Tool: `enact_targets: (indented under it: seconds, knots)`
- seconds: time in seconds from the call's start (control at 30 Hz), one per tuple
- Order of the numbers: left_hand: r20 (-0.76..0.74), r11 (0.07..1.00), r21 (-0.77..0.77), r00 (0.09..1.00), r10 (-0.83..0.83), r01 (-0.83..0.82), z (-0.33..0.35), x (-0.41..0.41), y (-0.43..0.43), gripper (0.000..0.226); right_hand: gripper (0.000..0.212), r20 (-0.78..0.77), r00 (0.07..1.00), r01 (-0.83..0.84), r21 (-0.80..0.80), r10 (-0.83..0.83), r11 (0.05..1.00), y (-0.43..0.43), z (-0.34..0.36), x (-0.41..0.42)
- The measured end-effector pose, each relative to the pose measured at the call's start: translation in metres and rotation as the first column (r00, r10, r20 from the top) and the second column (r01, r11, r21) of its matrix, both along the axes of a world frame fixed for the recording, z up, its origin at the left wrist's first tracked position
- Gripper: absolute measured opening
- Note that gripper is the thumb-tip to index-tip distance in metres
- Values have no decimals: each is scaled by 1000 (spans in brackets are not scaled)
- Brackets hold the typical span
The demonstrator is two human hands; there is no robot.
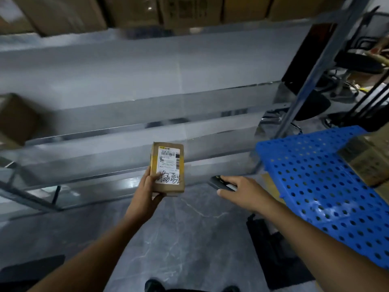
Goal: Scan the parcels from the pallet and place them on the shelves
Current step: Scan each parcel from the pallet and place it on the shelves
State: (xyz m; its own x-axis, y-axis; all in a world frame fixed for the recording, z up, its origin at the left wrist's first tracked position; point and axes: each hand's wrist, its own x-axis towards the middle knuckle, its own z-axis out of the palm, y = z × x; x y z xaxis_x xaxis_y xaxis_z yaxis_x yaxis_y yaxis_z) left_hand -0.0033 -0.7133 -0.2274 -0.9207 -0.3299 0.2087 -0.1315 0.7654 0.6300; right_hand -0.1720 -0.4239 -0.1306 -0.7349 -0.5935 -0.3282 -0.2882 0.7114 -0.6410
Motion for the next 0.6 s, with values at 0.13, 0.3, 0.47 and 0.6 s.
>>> enact_targets:
  seconds: [0.13, 0.3, 0.47, 0.6]
  knots:
    - [-77, 993, 107, 995, 64, -55, 12, 41, -51, 74, 66, 20, 999, 28, -100, -26, 995, -100, 5, 28]
    - [-144, 974, 185, 976, 161, -133, 35, 100, -117, 73, 60, 18, 1000, -7, -185, 11, 983, -218, 10, 67]
    - [-155, 926, 296, 944, 291, -236, 49, 151, -178, 77, 59, 14, 994, -99, -241, 106, 965, -312, 8, 110]
    - [-150, 896, 337, 923, 355, -290, 49, 173, -229, 76, 62, 17, 986, -156, -248, 166, 956, -374, 1, 129]
